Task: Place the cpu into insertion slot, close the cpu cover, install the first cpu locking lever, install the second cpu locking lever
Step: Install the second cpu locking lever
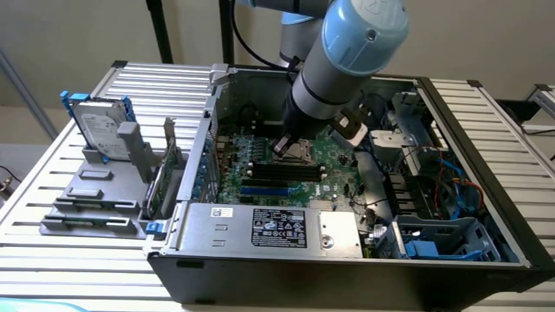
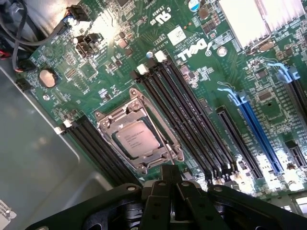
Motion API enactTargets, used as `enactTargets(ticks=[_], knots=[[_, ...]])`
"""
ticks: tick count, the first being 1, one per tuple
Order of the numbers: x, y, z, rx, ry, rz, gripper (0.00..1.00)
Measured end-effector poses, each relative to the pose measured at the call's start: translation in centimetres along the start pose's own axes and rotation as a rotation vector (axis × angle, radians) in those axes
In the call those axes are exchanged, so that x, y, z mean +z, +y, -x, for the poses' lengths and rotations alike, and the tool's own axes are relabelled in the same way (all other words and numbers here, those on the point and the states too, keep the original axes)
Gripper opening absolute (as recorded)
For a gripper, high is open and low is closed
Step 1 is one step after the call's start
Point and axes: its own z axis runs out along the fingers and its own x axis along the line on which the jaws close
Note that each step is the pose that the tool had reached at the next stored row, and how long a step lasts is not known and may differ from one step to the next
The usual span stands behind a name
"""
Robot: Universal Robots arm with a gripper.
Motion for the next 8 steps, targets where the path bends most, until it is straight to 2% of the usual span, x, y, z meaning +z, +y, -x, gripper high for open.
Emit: enactTargets(ticks=[8], knots=[[0.64, -0.36, 0.61, 0.000, 0.0001, -0.0001, 0.11]])
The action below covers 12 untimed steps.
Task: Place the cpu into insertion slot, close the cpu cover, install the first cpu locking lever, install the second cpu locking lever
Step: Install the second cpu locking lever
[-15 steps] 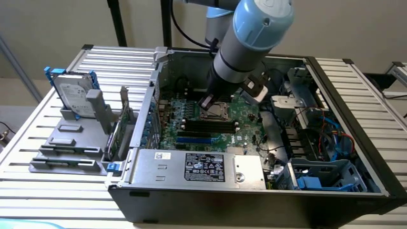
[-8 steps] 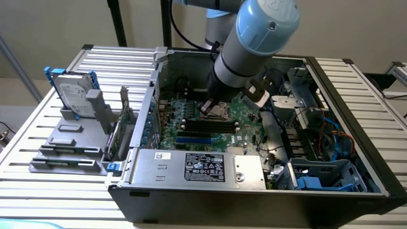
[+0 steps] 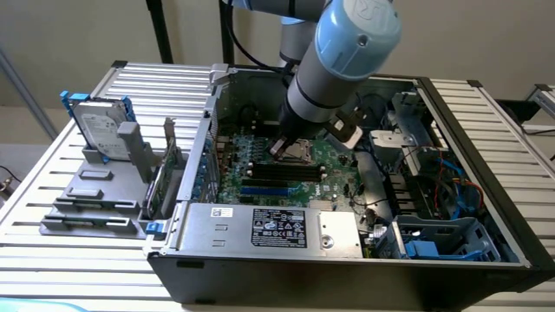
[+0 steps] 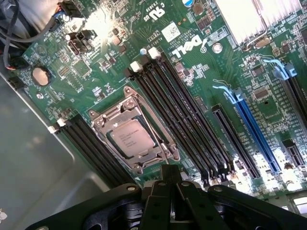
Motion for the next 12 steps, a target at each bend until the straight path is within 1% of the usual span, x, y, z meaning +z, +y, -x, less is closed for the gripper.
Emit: enactTargets(ticks=[8, 12], knots=[[0.97, -0.08, 0.5, 0.000, 0.0000, 0.0000, 0.11], [1.16, -0.22, 0.7, 0.000, -0.0003, 0.0001, 0.11]])
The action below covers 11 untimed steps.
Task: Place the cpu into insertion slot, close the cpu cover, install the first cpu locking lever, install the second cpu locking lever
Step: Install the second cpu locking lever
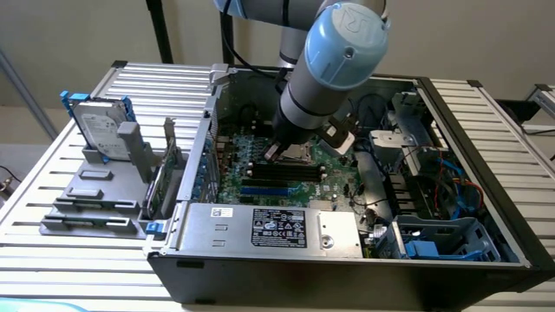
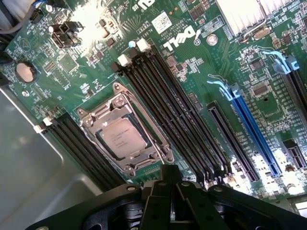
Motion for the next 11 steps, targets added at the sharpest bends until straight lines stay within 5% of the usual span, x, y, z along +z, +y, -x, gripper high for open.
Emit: enactTargets(ticks=[11], knots=[[0.33, -0.38, 0.39, 0.000, -0.0001, 0.0000, 0.11]])
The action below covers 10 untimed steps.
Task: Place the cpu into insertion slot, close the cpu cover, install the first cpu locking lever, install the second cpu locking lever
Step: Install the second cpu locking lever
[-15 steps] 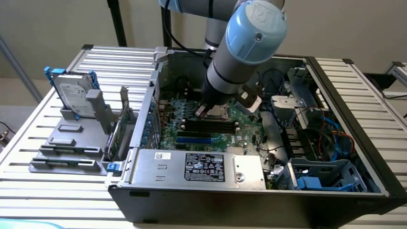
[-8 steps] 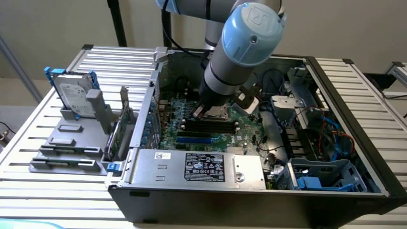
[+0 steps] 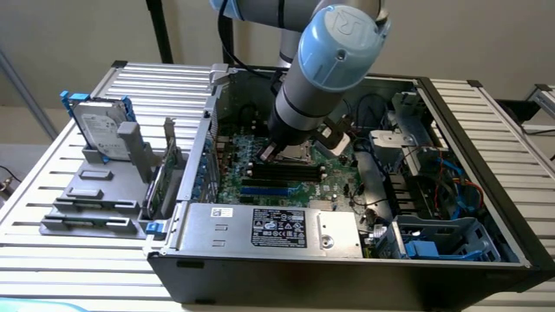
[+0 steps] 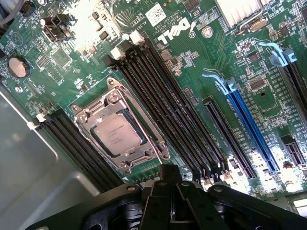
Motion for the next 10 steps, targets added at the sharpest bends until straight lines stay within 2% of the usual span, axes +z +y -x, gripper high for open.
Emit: enactTargets(ticks=[10], knots=[[0.47, -0.09, 0.25, -0.001, 0.0019, 0.0026, 0.11]])
